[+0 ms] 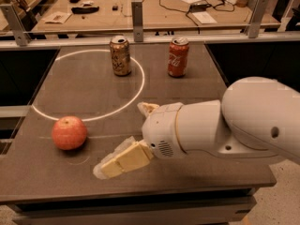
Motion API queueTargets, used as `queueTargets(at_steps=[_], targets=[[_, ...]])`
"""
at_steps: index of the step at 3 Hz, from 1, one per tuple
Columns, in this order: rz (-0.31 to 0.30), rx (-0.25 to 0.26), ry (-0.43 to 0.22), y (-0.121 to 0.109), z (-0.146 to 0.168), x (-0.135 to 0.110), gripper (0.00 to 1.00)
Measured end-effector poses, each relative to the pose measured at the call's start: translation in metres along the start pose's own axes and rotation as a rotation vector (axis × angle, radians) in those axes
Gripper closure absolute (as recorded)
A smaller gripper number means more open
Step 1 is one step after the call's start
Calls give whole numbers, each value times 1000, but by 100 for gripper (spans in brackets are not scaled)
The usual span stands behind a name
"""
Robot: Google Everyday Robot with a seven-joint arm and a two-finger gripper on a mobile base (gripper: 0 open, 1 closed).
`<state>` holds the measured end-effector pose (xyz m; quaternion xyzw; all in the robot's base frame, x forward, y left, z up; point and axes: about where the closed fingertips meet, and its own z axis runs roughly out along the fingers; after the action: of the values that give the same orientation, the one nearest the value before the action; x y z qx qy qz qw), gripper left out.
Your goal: Move apple near orange can
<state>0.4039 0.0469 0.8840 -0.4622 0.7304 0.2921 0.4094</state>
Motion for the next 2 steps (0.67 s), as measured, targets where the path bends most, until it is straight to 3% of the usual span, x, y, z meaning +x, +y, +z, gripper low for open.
queueTargets(at_steps=[1,2], targets=[[-54,-36,-9,3,37,4,0],[-61,-25,17,-1,69,10,0]])
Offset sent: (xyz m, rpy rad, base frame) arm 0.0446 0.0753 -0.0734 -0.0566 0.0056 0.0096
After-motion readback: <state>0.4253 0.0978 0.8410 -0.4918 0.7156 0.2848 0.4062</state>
